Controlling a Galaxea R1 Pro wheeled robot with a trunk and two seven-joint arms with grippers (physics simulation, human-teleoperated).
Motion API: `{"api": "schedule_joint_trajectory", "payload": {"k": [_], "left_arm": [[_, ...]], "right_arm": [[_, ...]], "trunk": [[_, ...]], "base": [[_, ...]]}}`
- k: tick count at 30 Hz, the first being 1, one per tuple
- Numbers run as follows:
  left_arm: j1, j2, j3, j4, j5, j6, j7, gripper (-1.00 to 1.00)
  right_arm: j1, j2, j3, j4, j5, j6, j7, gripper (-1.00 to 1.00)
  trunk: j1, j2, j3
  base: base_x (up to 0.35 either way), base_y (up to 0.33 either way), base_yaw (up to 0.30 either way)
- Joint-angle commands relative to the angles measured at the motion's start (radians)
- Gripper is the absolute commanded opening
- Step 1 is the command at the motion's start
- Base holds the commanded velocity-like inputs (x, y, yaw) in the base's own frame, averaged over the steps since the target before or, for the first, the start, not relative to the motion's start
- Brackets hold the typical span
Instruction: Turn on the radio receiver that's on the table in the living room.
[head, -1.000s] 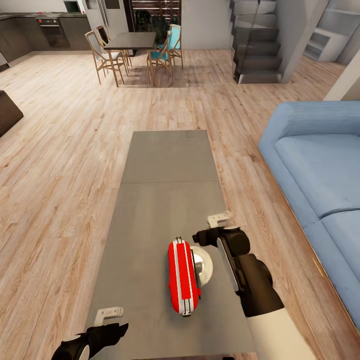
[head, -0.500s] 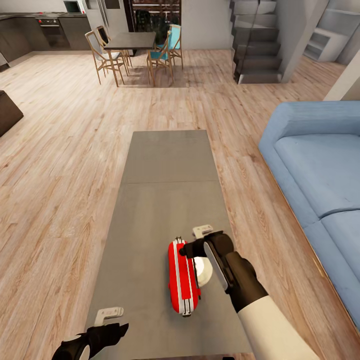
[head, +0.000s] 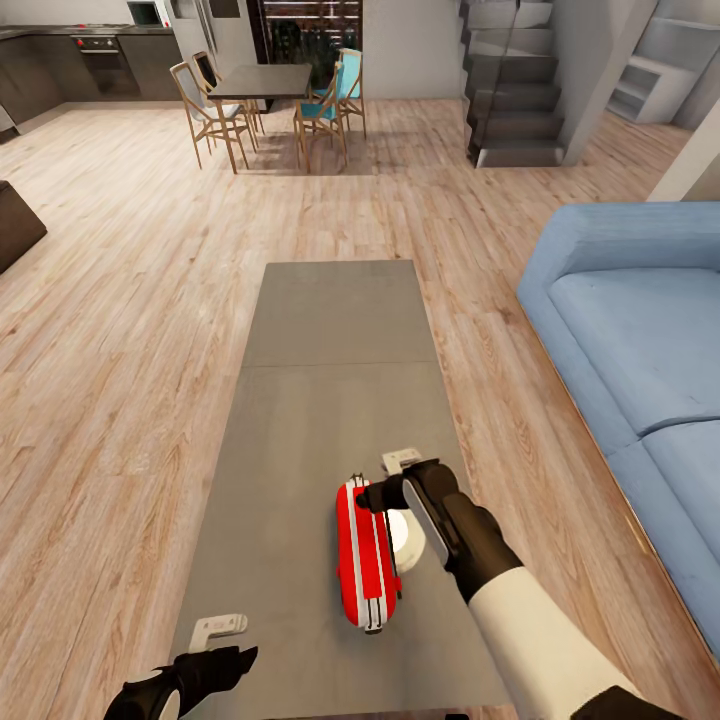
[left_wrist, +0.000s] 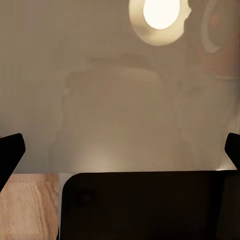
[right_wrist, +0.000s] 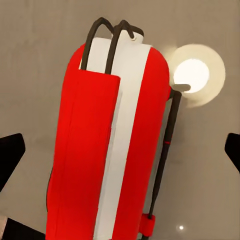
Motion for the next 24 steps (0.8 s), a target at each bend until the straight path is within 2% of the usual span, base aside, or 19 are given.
{"api": "schedule_joint_trajectory", "payload": {"k": [1, 5, 8, 12, 18, 21, 22, 24], "left_arm": [[0.000, 0.000, 0.000, 0.000, 0.000, 0.000, 0.000, 1.00], [0.000, 0.000, 0.000, 0.000, 0.000, 0.000, 0.000, 1.00], [0.000, 0.000, 0.000, 0.000, 0.000, 0.000, 0.000, 1.00], [0.000, 0.000, 0.000, 0.000, 0.000, 0.000, 0.000, 1.00], [0.001, 0.000, 0.000, 0.000, 0.000, 0.000, 0.000, 1.00], [0.001, 0.000, 0.000, 0.000, 0.000, 0.000, 0.000, 1.00], [0.000, 0.000, 0.000, 0.000, 0.000, 0.000, 0.000, 1.00], [0.000, 0.000, 0.000, 0.000, 0.000, 0.000, 0.000, 1.00]], "right_arm": [[-0.002, 0.000, 0.000, 0.008, -0.010, -0.003, -0.010, 1.00], [-0.023, 0.000, 0.000, 0.054, -0.025, -0.025, -0.033, 1.00], [-0.041, 0.000, 0.000, 0.110, -0.056, -0.063, -0.040, 1.00], [-0.046, 0.000, 0.001, 0.130, -0.093, -0.075, -0.043, 1.00], [-0.047, 0.000, 0.001, 0.161, -0.103, -0.091, -0.044, 1.00], [-0.046, 0.000, 0.034, 0.174, -0.108, -0.113, -0.044, 1.00], [-0.046, 0.000, 0.065, 0.175, -0.121, -0.119, -0.044, 1.00], [-0.046, 0.000, 0.085, 0.179, -0.140, -0.125, -0.044, 1.00]], "trunk": [[0.000, 0.000, 0.000], [0.000, 0.000, 0.000], [0.000, 0.000, 0.000], [0.000, 0.000, 0.000], [0.000, 0.000, 0.000], [0.000, 0.000, 0.000], [0.000, 0.000, 0.000], [0.000, 0.000, 0.000]], "base": [[0.000, 0.000, 0.000], [0.000, 0.000, 0.000], [0.000, 0.000, 0.000], [0.000, 0.000, 0.000], [0.000, 0.000, 0.000], [0.000, 0.000, 0.000], [0.000, 0.000, 0.000], [0.000, 0.000, 0.000]]}}
